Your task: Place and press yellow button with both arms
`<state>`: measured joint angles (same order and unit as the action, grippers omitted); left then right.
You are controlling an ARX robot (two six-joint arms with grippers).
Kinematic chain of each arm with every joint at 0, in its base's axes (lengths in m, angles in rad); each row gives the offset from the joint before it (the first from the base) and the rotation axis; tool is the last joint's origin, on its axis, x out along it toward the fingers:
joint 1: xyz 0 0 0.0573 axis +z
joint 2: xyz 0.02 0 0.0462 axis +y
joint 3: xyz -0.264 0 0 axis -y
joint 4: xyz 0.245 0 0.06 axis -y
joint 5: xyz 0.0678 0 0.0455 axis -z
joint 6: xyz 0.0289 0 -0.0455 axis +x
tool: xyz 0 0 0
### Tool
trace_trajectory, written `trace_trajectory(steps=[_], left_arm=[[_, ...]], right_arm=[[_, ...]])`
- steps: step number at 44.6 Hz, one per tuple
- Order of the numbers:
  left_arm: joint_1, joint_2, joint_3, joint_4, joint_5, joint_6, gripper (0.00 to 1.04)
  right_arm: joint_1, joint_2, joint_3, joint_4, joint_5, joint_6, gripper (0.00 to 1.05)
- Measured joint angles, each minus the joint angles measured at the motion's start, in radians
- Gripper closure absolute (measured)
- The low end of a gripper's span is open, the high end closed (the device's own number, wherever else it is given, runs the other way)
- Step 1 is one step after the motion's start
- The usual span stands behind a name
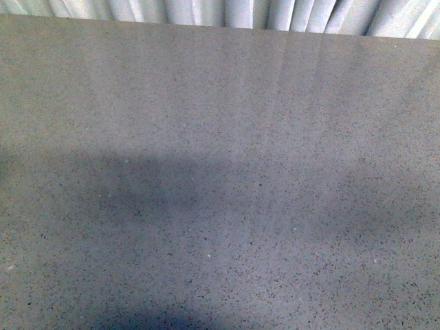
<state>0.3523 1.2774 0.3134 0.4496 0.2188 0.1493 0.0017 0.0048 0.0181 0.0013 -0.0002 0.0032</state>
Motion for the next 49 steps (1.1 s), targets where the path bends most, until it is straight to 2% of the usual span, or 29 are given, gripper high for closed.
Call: trace_trajectory(steps=[5,16,49], left_arm=[[0.068,0.065,-0.005,0.049,0.023,0.013,0.09],[0.154,0.165,-0.005,0.107,0.041,0.023,0.09],[0.174,0.317,-0.037,0.213,0.039,0.042,0.09]], right_arm=[[0.000,0.000,0.000,0.000,0.000,0.000,0.09],[0.000,0.000,0.000,0.000,0.000,0.000,0.09],[0.000,0.000,0.000,0.000,0.000,0.000,0.09]])
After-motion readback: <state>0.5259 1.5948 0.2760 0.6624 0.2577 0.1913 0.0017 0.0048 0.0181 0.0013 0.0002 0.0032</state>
